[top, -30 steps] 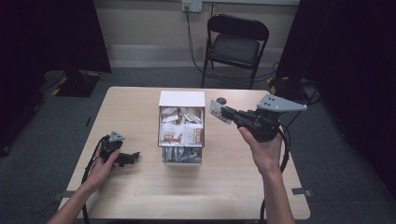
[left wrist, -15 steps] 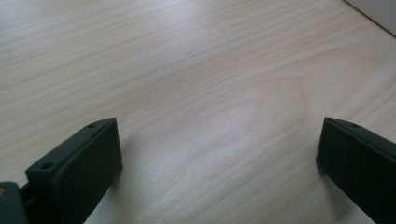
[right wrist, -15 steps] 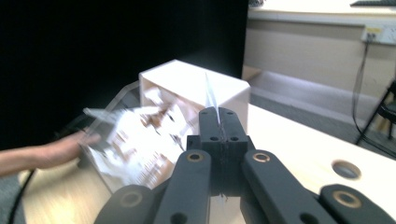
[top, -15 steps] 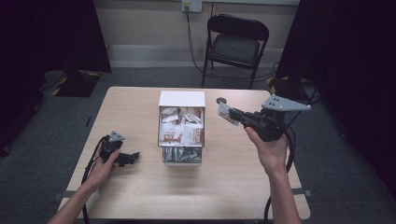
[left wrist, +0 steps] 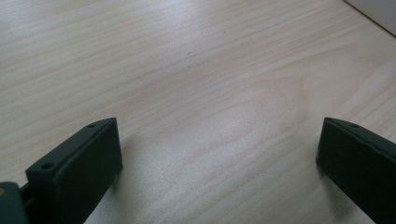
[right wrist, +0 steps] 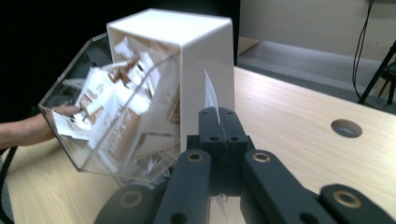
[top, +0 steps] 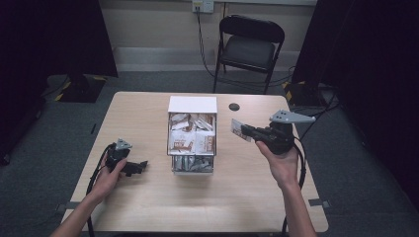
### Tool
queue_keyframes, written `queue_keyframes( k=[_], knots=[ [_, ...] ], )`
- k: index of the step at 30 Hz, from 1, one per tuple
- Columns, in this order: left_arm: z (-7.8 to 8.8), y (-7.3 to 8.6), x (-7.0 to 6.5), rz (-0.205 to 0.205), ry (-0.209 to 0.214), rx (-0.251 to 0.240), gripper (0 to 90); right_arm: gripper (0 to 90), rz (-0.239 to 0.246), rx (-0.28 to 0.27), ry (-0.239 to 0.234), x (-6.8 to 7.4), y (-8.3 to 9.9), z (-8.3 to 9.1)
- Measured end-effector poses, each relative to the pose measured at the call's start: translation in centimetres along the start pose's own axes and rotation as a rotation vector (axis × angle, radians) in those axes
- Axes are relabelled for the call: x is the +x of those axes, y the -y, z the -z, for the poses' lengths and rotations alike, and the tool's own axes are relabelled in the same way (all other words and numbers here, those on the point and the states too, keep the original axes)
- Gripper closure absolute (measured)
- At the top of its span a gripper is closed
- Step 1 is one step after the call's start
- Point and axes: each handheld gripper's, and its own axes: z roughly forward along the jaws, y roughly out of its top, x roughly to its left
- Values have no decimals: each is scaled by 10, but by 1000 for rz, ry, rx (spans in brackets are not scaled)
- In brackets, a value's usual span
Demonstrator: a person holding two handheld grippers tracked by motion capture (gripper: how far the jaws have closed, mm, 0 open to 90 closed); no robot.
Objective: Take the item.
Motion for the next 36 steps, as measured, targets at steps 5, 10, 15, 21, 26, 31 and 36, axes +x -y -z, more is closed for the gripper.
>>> queue_keyframes(
  k=[5,10,15,21,26,31,36],
  knots=[
    [0,0,0,0,0,0,0,900,-2,32,3,-2,8,-12],
    [0,0,0,0,0,0,0,900,-18,60,8,-7,17,-20],
    [0,0,0,0,0,0,0,900,-27,77,12,-11,24,-26],
    [0,0,0,1,1,0,0,900,-34,94,11,-15,31,-32],
    [0,0,0,1,1,0,0,900,-36,111,5,-16,37,-39],
    [0,0,0,1,1,0,0,900,-34,120,0,-17,42,-45],
    [0,0,0,0,0,0,0,900,-54,141,1,-22,49,-51]
  ],
)
